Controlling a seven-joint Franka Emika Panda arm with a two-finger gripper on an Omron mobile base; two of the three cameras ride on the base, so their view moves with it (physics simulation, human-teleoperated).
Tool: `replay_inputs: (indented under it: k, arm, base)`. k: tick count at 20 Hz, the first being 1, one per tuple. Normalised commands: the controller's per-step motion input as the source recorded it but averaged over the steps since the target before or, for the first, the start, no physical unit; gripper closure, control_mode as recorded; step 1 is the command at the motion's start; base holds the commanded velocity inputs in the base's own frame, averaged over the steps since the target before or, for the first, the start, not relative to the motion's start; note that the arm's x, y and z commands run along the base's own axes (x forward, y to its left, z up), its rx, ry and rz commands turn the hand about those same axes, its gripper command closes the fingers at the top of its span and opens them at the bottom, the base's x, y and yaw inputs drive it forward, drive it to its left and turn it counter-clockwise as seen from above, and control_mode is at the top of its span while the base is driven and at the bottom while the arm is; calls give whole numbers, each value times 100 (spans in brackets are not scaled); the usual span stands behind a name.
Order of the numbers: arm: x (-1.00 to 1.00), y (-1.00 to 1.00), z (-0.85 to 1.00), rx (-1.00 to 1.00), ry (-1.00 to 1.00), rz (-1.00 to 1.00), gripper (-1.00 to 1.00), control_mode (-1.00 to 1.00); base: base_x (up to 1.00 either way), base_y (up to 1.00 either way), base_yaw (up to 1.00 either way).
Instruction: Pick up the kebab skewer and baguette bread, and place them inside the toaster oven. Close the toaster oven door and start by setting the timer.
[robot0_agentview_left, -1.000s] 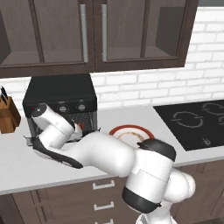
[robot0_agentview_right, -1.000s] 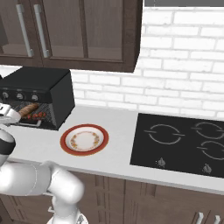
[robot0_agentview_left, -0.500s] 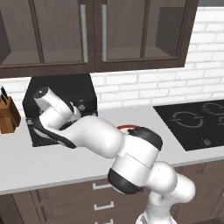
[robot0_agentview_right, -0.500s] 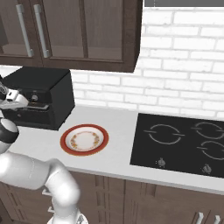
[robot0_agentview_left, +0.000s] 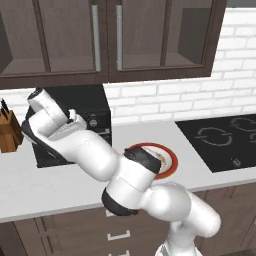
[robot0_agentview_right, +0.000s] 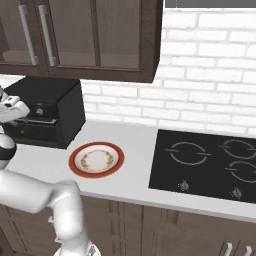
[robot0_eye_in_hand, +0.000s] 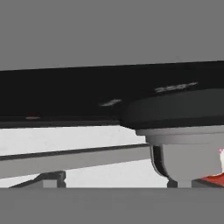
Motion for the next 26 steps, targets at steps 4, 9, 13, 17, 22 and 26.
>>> replay_inputs:
  k: [4, 9, 13, 17, 22, 26]
  arm:
    - [-15, 0, 0, 4, -8, 0, -100, -100]
    - [-52, 0, 0, 5, -15, 0, -100, -100]
    - [-51, 0, 0, 5, -20, 0, -100, -100]
    - [-73, -2, -6, 6, -16, 0, -100, -100]
    - [-87, -33, -51, 7, -13, 1, -100, -100]
    - [-70, -74, -56, 1, -22, 0, -100, -100]
  base:
    - [0, 0, 0]
    - [0, 0, 0]
    - [0, 0, 0]
    - [0, 0, 0]
    - [0, 0, 0]
    - [0, 0, 0]
